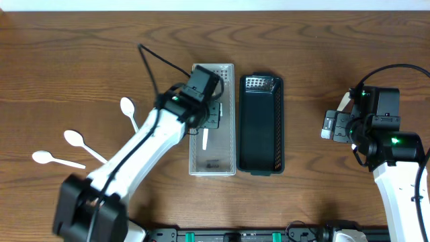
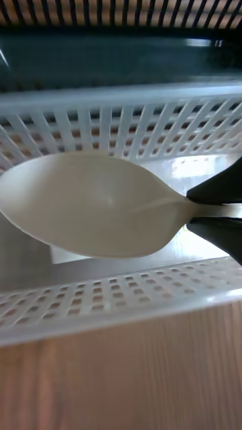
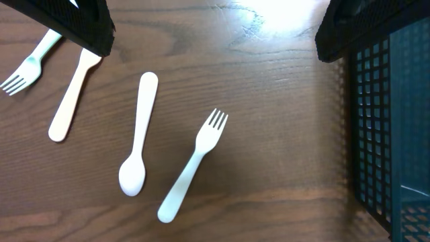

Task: Pack container
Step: 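Carry the spoon into the clear basket and release it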

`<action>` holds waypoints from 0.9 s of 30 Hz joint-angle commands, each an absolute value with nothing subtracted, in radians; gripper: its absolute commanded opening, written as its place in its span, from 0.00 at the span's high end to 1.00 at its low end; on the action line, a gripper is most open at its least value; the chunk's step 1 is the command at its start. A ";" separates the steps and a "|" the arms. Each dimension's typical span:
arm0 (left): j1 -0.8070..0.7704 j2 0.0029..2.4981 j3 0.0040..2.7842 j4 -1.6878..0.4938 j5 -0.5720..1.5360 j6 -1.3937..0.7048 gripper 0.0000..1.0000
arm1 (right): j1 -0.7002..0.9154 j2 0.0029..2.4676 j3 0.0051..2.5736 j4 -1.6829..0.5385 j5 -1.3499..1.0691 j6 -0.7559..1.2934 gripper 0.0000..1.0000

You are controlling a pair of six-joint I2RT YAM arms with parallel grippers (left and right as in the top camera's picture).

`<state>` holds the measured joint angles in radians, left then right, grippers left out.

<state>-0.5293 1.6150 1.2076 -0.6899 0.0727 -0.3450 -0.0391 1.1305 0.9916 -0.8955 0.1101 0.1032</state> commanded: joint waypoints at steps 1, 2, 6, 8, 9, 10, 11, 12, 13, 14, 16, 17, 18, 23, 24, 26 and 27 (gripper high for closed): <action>-0.535 1.687 1.214 -0.686 0.072 -0.384 0.94 | -0.052 1.130 1.002 -0.894 0.124 0.108 0.01; -0.534 1.702 1.214 -0.686 0.072 -0.383 0.94 | -0.052 1.130 1.001 -0.894 0.124 0.107 0.01; -0.533 1.702 1.218 -0.667 0.072 -0.382 0.67 | -0.052 1.130 1.002 -0.893 0.123 0.107 0.01; -0.533 1.682 1.235 -0.656 0.072 -0.342 0.50 | -0.052 1.130 1.002 -0.890 0.124 0.107 0.01; -0.533 1.669 1.248 -0.655 0.072 -0.307 0.44 | -0.052 1.130 1.002 -0.886 0.123 0.107 0.01; -0.533 1.656 1.266 -0.656 0.072 -0.269 0.37 | -0.052 1.130 1.002 -0.883 0.123 0.108 0.01; -0.533 1.644 1.282 -0.661 0.072 -0.239 0.33 | -0.052 1.130 1.002 -0.879 0.122 0.108 0.01; -0.533 1.628 1.303 -0.668 0.071 -0.214 0.31 | -0.052 1.131 1.002 -0.875 0.112 0.108 0.01; -0.530 1.613 1.323 -0.678 0.071 -0.205 0.29 | -0.052 1.134 1.002 -0.871 0.093 0.108 0.01; -0.527 1.599 1.338 -0.686 0.071 -0.202 0.26 | -0.052 1.140 1.002 -0.867 0.071 0.108 0.01; -0.509 1.572 1.367 -0.709 0.058 -0.203 0.09 | -0.051 1.167 1.002 -0.854 0.018 0.108 0.01; -0.496 1.560 1.375 -0.720 0.052 -0.203 0.04 | -0.051 1.188 1.002 -0.845 -0.006 0.108 0.01; -0.474 1.546 1.378 -0.733 0.052 -0.203 0.02 | -0.049 1.214 1.002 -0.835 -0.020 0.108 0.01; -0.311 1.517 1.379 -0.845 0.052 -0.234 0.02 | -0.025 1.365 1.002 -0.755 -0.028 0.107 0.01; -0.270 1.517 1.379 -0.870 0.052 -0.236 0.02 | -0.019 1.392 1.002 -0.736 -0.028 0.107 0.02; -0.176 1.517 1.379 -0.921 0.052 -0.236 0.02 | -0.002 1.453 1.009 -0.701 -0.028 0.107 0.11; -0.118 1.517 1.379 -0.947 0.052 -0.235 0.02 | 0.005 1.483 1.015 -0.687 -0.028 0.108 0.22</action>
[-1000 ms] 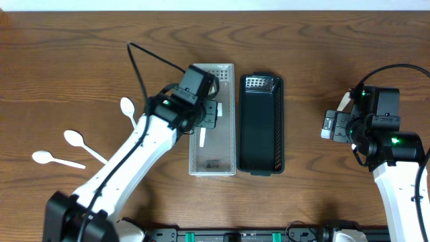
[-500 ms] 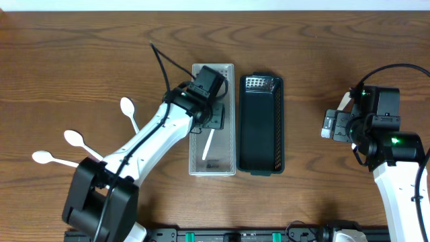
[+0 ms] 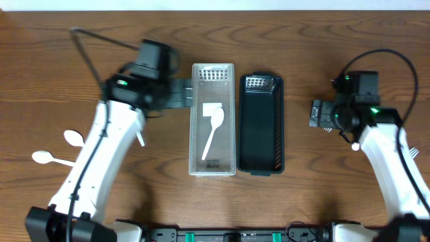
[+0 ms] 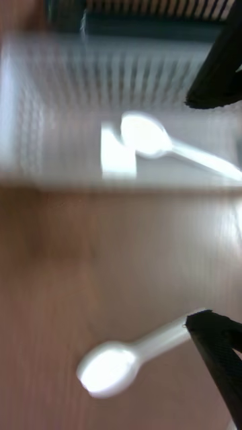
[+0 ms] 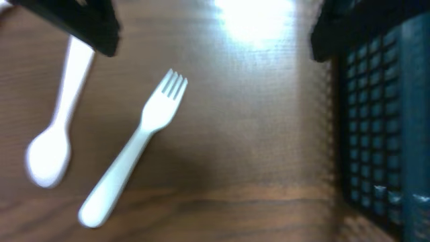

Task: Pack container
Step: 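Carry the spoon into the clear basket and release it, then move the right gripper to the white utensils on the right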

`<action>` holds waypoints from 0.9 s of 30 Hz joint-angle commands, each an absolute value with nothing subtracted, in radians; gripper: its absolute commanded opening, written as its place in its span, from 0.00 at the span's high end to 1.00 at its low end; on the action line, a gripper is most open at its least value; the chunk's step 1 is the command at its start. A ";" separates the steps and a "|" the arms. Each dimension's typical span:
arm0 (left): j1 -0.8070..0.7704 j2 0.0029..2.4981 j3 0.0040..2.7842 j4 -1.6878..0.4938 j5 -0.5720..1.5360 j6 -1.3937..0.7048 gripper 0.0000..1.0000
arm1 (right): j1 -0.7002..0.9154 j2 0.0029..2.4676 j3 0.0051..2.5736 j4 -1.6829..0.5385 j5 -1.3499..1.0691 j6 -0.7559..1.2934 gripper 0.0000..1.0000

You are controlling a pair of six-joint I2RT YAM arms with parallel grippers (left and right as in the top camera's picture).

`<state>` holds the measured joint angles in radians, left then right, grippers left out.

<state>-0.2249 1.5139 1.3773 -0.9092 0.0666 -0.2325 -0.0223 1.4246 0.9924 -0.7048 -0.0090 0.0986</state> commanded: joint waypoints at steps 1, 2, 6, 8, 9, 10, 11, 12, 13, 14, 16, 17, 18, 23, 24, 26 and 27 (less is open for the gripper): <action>-0.077 1.517 1.379 -0.964 0.052 -0.229 0.02 | 0.011 1.508 1.021 -0.677 -0.028 0.108 0.28; -0.037 1.517 1.379 -0.979 0.052 -0.220 0.02 | 0.017 1.531 1.026 -0.669 -0.028 0.108 0.33; 0.100 1.517 1.379 -1.024 0.053 -0.214 0.02 | 0.046 1.619 1.050 -0.626 -0.028 0.108 0.47; 0.143 1.517 1.379 -1.042 0.053 -0.214 0.02 | 0.064 1.652 1.059 -0.596 -0.028 0.108 0.47; 0.160 1.517 1.379 -1.053 0.053 -0.213 0.02 | 0.074 1.666 1.063 -0.581 -0.028 0.108 0.48; 0.170 1.517 1.379 -1.060 0.052 -0.213 0.02 | 0.081 1.675 1.065 -0.568 -0.028 0.108 0.50; 0.176 1.517 1.379 -1.066 0.052 -0.212 0.02 | 0.090 1.684 1.066 -0.554 -0.028 0.108 0.51; 0.181 1.517 1.379 -1.073 0.052 -0.204 0.02 | 0.099 1.689 1.066 -0.544 -0.030 0.108 0.50; 0.183 1.517 1.379 -1.076 0.052 -0.191 0.02 | 0.107 1.695 1.066 -0.533 -0.034 0.108 0.50; 0.183 1.517 1.379 -1.077 0.052 -0.175 0.02 | 0.113 1.700 1.066 -0.525 -0.035 0.108 0.54; 0.183 1.517 1.379 -1.077 0.049 -0.164 0.02 | 0.123 1.710 1.066 -0.516 -0.038 0.108 0.61; 0.185 1.517 1.379 -1.077 0.048 -0.165 0.02 | 0.126 1.713 1.066 -0.514 -0.046 0.108 0.62; 0.185 1.517 1.379 -1.077 0.048 -0.165 0.02 | 0.130 1.719 1.066 -0.513 -0.066 0.108 0.61; 0.185 1.517 1.379 -1.084 0.048 -0.165 0.02 | 0.141 1.727 1.066 -0.503 -0.094 0.108 0.62; 0.185 1.517 1.379 -1.085 0.048 -0.165 0.02 | 0.142 1.727 1.066 -0.496 -0.101 0.108 0.58; 0.185 1.517 1.379 -1.085 0.047 -0.164 0.02 | 0.142 1.726 1.066 -0.480 -0.147 0.107 0.56; 0.185 1.517 1.379 -1.085 0.039 -0.164 0.02 | 0.142 1.726 1.066 -0.472 -0.173 0.107 0.55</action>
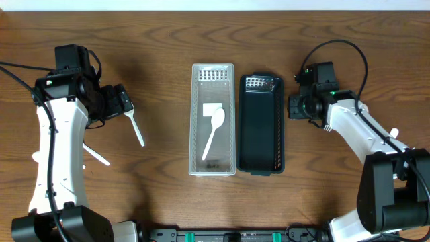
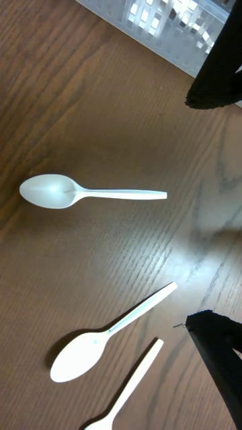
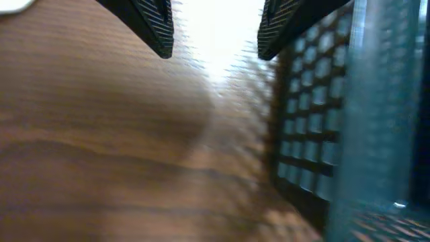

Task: Pack container
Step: 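Move the right gripper to the white utensils on the right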

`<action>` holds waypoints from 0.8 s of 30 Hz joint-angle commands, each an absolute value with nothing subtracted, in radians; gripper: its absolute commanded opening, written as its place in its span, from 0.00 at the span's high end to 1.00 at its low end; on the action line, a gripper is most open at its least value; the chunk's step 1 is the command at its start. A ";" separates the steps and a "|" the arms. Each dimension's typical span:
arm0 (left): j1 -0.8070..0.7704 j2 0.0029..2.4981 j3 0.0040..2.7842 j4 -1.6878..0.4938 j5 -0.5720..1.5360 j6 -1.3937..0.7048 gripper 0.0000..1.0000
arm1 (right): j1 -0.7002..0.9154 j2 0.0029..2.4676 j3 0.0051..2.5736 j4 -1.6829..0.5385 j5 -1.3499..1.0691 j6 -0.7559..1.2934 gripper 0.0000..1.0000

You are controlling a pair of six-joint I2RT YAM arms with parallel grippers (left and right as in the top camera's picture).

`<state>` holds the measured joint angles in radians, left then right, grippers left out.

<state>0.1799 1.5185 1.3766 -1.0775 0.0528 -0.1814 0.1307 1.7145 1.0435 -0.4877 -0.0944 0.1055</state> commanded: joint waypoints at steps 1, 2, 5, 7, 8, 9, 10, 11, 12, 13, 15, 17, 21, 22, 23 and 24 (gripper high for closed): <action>0.185 1.517 1.379 -1.085 0.031 -0.164 0.02 | 0.142 1.726 1.066 -0.464 -0.196 0.107 0.55; 0.185 1.517 1.379 -1.085 0.025 -0.164 0.02 | 0.142 1.726 1.066 -0.457 -0.215 0.107 0.53; 0.185 1.517 1.379 -1.085 0.014 -0.164 0.02 | 0.142 1.726 1.066 -0.452 -0.226 0.107 0.51; 0.185 1.517 1.379 -1.085 0.014 -0.164 0.02 | 0.142 1.726 1.066 -0.452 -0.226 0.105 0.51; 0.185 1.517 1.379 -1.085 0.014 -0.164 0.02 | 0.142 1.726 1.066 -0.452 -0.231 0.095 0.52; 0.185 1.517 1.379 -1.085 0.014 -0.164 0.02 | 0.142 1.726 1.066 -0.452 -0.247 0.077 0.51; 0.185 1.517 1.379 -1.084 0.014 -0.165 0.02 | 0.142 1.726 1.066 -0.452 -0.256 0.064 0.49; 0.185 1.517 1.379 -1.084 0.014 -0.165 0.02 | 0.142 1.726 1.066 -0.453 -0.255 0.062 0.46; 0.185 1.517 1.379 -1.084 0.014 -0.165 0.02 | 0.142 1.726 1.066 -0.453 -0.250 0.062 0.42; 0.185 1.517 1.379 -1.084 0.014 -0.165 0.02 | 0.141 1.726 1.066 -0.452 -0.244 0.063 0.35; 0.185 1.517 1.379 -1.084 0.014 -0.165 0.02 | 0.139 1.726 1.066 -0.453 -0.186 0.094 0.11; 0.185 1.517 1.379 -1.084 0.014 -0.165 0.02 | 0.136 1.726 1.066 -0.459 -0.105 0.145 0.01; 0.185 1.517 1.379 -1.085 0.015 -0.165 0.02 | 0.115 1.718 1.068 -0.478 0.010 0.206 0.01; 0.185 1.517 1.379 -1.085 0.015 -0.165 0.02 | 0.106 1.713 1.073 -0.492 0.041 0.229 0.01; 0.185 1.517 1.379 -1.087 0.015 -0.165 0.02 | 0.097 1.708 1.081 -0.513 0.078 0.262 0.01; 0.185 1.517 1.379 -1.088 0.015 -0.165 0.02 | 0.088 1.705 1.095 -0.537 0.110 0.294 0.01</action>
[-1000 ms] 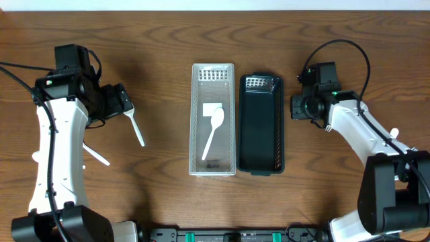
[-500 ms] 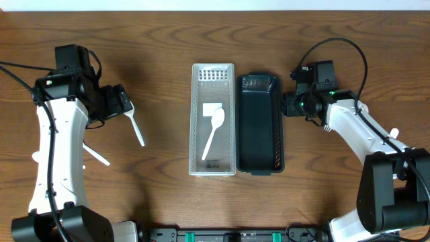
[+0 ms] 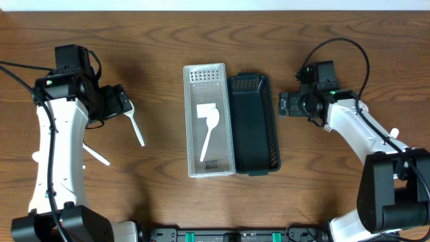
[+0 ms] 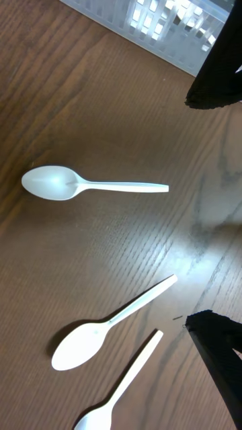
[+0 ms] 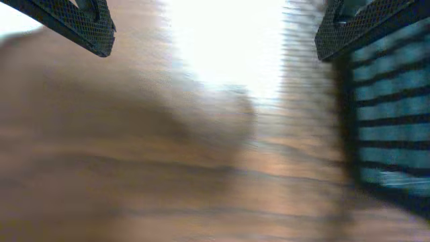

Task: Pack container
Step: 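Move the right gripper to the white utensils on the right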

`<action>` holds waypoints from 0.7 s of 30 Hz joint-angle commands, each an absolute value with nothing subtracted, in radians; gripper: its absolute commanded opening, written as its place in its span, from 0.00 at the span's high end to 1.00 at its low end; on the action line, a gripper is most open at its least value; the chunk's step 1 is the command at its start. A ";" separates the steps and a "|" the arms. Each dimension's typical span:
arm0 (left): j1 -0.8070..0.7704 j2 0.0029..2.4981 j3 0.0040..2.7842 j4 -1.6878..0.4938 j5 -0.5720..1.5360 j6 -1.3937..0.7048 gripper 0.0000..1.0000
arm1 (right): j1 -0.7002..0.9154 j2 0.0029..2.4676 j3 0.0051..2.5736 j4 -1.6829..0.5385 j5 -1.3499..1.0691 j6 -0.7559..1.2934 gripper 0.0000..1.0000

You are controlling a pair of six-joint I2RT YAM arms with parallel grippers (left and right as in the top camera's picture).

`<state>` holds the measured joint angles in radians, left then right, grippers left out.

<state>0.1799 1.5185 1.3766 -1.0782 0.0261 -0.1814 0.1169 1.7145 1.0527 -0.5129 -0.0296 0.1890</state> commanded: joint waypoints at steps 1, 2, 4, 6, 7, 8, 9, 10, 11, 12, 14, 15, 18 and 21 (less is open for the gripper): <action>0.185 1.517 1.379 -1.090 0.015 -0.165 0.02 | 0.078 1.704 1.114 -0.567 0.138 0.321 0.01; 0.185 1.517 1.379 -1.092 0.015 -0.165 0.02 | 0.067 1.704 1.137 -0.604 0.165 0.353 0.01; 0.185 1.517 1.379 -1.092 0.015 -0.165 0.02 | 0.047 1.704 1.179 -0.670 0.221 0.424 0.01; 0.185 1.517 1.379 -1.092 0.015 -0.165 0.02 | 0.023 1.704 1.214 -0.728 0.273 0.500 0.01; 0.185 1.517 1.379 -1.092 0.015 -0.165 0.02 | 0.010 1.704 1.222 -0.746 0.287 0.533 0.01; 0.185 1.517 1.379 -1.092 0.015 -0.165 0.02 | -0.004 1.704 1.223 -0.752 0.289 0.557 0.01; 0.185 1.517 1.379 -1.092 0.015 -0.165 0.02 | -0.020 1.705 1.223 -0.756 0.288 0.580 0.01; 0.185 1.517 1.379 -1.092 0.015 -0.165 0.02 | -0.034 1.709 1.223 -0.756 0.287 0.596 0.01; 0.185 1.517 1.379 -1.093 0.015 -0.165 0.02 | -0.049 1.716 1.223 -0.754 0.281 0.604 0.01; 0.185 1.517 1.379 -1.093 0.015 -0.165 0.02 | -0.065 1.726 1.223 -0.752 0.272 0.607 0.01; 0.185 1.517 1.379 -1.095 0.015 -0.165 0.02 | -0.096 1.753 1.223 -0.746 0.245 0.606 0.01; 0.185 1.517 1.379 -1.095 0.015 -0.165 0.02 | -0.113 1.775 1.223 -0.743 0.224 0.606 0.01; 0.185 1.517 1.379 -1.095 0.015 -0.165 0.02 | -0.142 1.840 1.223 -0.731 0.183 0.606 0.01; 0.185 1.517 1.379 -1.095 0.015 -0.165 0.02 | -0.150 1.902 1.223 -0.713 0.163 0.606 0.01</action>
